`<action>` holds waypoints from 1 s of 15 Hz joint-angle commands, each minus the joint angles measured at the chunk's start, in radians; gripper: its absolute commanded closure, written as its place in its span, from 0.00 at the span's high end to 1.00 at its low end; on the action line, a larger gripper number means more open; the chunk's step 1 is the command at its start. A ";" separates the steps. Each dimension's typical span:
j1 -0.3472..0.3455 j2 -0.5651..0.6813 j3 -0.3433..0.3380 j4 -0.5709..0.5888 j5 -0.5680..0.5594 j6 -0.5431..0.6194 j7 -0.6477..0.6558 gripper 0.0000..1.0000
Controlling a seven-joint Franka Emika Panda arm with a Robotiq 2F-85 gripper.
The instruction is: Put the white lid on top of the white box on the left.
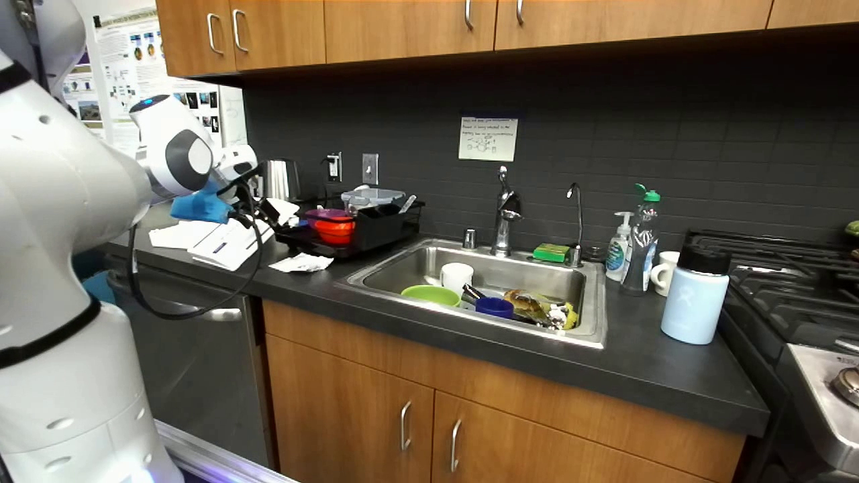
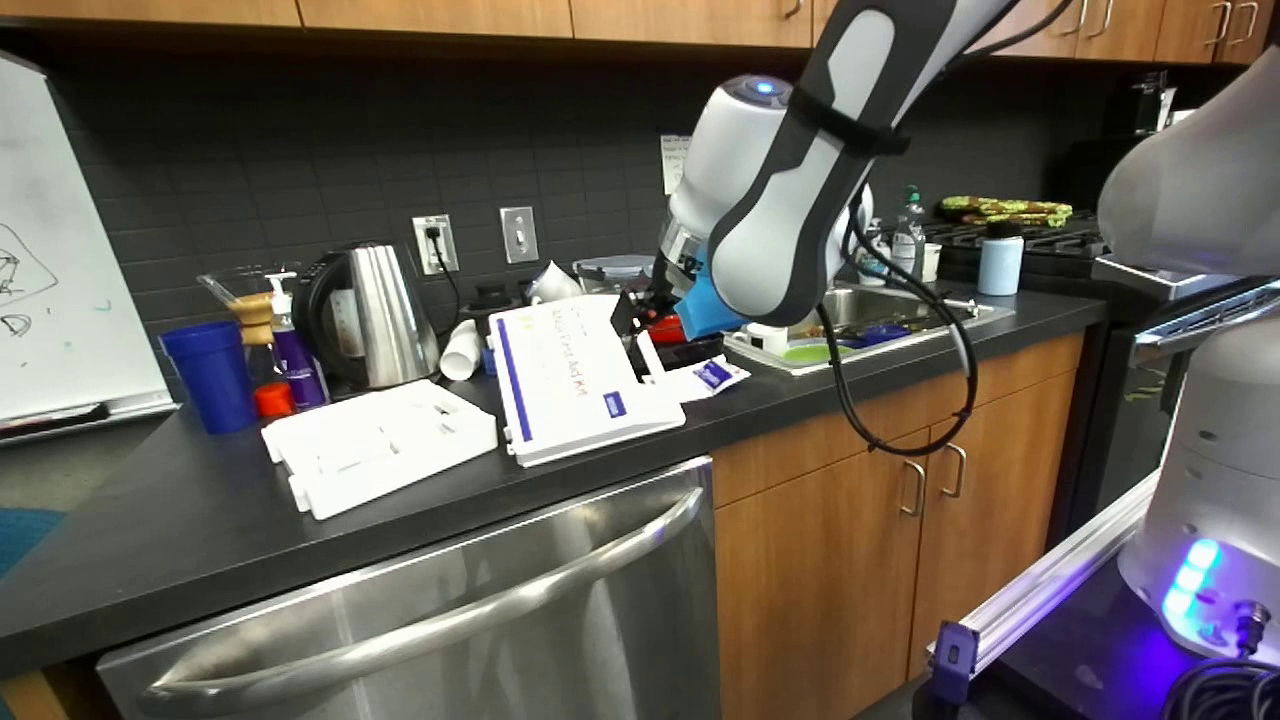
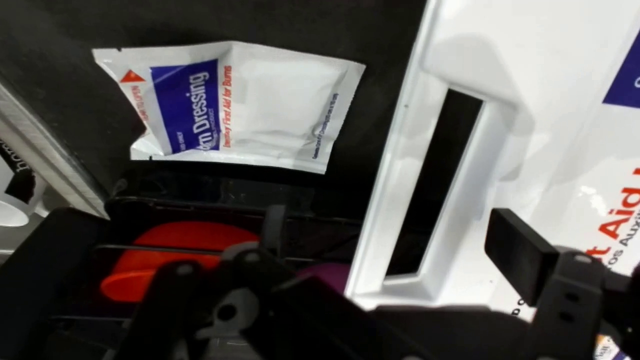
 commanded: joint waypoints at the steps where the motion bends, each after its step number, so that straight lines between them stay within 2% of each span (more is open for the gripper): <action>1: -0.084 0.003 0.047 0.026 -0.031 0.008 -0.015 1.00; 9: -0.187 -0.002 0.123 0.049 -0.029 0.011 -0.038 1.00; 15: -0.228 0.000 0.160 0.052 -0.026 0.009 -0.049 1.00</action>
